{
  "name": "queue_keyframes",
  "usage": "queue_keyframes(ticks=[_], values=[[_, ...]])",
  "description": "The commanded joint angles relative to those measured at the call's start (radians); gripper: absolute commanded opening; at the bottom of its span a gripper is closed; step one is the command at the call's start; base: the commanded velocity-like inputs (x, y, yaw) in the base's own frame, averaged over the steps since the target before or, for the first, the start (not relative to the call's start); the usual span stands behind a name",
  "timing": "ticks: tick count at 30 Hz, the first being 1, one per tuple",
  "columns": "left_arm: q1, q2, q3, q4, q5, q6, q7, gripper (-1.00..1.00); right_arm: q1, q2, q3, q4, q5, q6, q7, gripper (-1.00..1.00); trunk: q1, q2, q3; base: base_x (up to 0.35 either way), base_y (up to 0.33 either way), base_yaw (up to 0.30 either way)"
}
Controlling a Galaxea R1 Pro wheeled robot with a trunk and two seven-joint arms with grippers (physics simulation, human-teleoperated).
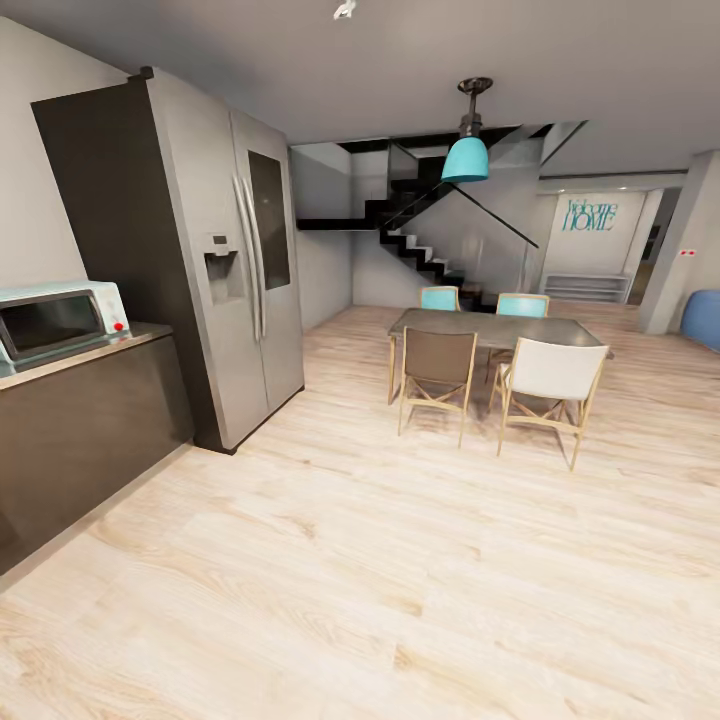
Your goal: Pick up the poster from the kitchen countertop and hang it on one of the wall nails in the kitchen.
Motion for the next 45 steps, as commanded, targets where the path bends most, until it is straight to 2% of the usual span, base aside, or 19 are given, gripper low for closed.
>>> queue_keyframes(ticks=[1, 6, 12, 17, 18, 22, 27, 30, 33, 45], values=[[0.0, 0.0, 0.0, -0.001, 0.0, 0.0, 0.0, 1.0, 0.0, 0.0, 0.0, 0.0, 0.0, 0.001, 0.001, 1.0, 0.0, 0.0, -0.001, 0.0, 0.0, 0.0], [0.0, 0.0, 0.0, -0.001, 0.0, 0.0, 0.0, 1.0, 0.0, 0.0, 0.0, 0.0, 0.0, 0.001, 0.001, 1.0, 0.0, 0.0, -0.001, 0.0, 0.0, 0.0], [0.03, -0.026, 0.007, -0.035, -0.005, -0.002, 0.001, 1.0, -0.035, -0.023, -0.002, -0.034, 0.002, -0.033, -0.007, 1.0, 0.0, 0.0, -0.001, 0.0, 0.0, 0.0], [0.034, -0.03, 0.006, -0.063, -0.006, -0.003, 0.001, 1.0, -0.064, -0.03, -0.004, -0.062, 0.001, -0.061, -0.008, 1.0, 0.0, 0.0, -0.001, 0.0, 0.0, 0.0], [0.034, -0.03, 0.006, -0.526, -0.006, -0.003, 0.0, 1.0, -0.119, -0.032, -0.004, -0.382, 0.001, -0.091, -0.008, 1.0, 0.0, 0.0, -0.001, 0.0, 0.0, 0.0], [0.035, -0.03, 0.009, -0.638, -0.007, -0.003, -0.001, 1.0, -0.122, -0.038, -0.004, -0.459, 0.0, -0.093, -0.007, 1.0, 0.0, 0.0, -0.001, 0.0, 0.0, 0.0], [0.036, -0.03, 0.014, -0.686, -0.007, -0.003, -0.001, 1.0, -0.123, -0.041, -0.004, -0.503, 0.0, -0.094, -0.007, 1.0, 0.0, 0.0, -0.001, 0.0, 0.0, 0.0], [0.036, -0.026, 0.017, -0.688, -0.007, -0.003, 0.0, 1.0, -0.123, -0.041, -0.001, -0.511, 0.003, -0.094, -0.008, 1.0, 0.0, 0.0, -0.001, 0.0, 0.0, 0.0], [0.036, -0.012, 0.018, -0.688, -0.007, -0.003, 0.0, 1.0, -0.123, -0.041, 0.0, -0.513, 0.004, -0.094, -0.008, 1.0, 0.0, 0.0, -0.001, 0.0, 0.0, 0.0], [0.037, -0.006, 0.018, -0.682, -0.005, -0.003, 0.001, 1.0, -0.122, -0.04, 0.003, -0.512, 0.01, -0.095, -0.008, 1.0, 0.0, 0.0, -0.001, 0.0, 0.0, 0.013]])
